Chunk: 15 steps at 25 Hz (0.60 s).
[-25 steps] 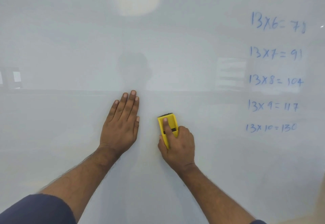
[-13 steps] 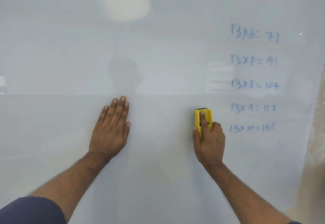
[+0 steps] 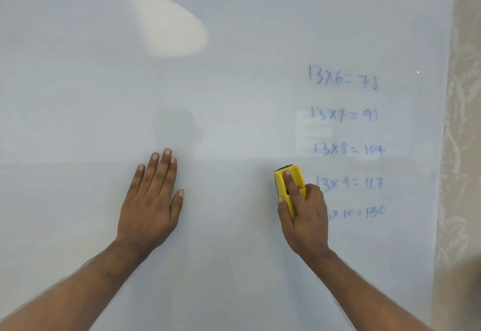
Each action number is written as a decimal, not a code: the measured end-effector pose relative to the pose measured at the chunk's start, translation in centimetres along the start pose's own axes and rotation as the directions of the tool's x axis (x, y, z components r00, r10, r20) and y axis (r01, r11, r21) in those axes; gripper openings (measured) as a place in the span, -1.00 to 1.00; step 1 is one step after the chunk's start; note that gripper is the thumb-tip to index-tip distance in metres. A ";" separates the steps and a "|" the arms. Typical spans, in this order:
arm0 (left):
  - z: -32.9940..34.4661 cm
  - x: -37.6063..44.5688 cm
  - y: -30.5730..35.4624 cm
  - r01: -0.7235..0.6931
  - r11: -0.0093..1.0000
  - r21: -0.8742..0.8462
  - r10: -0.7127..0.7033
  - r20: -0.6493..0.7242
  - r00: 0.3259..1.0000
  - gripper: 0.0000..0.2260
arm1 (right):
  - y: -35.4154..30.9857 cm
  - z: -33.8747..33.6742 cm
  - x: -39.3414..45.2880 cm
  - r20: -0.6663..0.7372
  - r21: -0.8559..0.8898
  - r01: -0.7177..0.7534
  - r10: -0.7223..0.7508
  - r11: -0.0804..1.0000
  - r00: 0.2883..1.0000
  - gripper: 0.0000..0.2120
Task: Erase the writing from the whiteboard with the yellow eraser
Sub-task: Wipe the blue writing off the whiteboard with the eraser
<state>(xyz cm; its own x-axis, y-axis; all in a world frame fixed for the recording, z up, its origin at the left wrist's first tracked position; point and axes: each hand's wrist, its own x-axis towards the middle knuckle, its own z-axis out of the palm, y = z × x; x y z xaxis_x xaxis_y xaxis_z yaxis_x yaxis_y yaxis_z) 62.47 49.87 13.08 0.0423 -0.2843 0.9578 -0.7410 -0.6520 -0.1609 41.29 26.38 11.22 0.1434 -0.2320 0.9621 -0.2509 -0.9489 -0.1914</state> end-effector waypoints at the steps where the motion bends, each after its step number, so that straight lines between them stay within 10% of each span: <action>1: 0.0 1.5 0.9 -0.019 1.000 -0.003 0.019 -0.018 1.000 -0.43 | 0.5 -0.4 0.8 -0.009 0.006 0.014 -0.014 1.000 1.000 -0.47; 15: 1.7 17.9 11.1 -0.065 0.998 0.016 0.066 -0.107 0.992 -0.40 | 8.6 -5.2 13.0 -0.131 0.018 0.071 -0.068 0.997 0.989 -0.49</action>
<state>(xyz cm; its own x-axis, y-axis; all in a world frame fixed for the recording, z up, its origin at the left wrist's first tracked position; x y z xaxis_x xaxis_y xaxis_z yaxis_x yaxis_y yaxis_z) 56.18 36.37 28.03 -0.0789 -0.2497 0.9651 -0.7313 -0.6434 -0.2262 36.00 16.28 23.11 0.0336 -0.1366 0.9901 -0.2228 -0.9667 -0.1258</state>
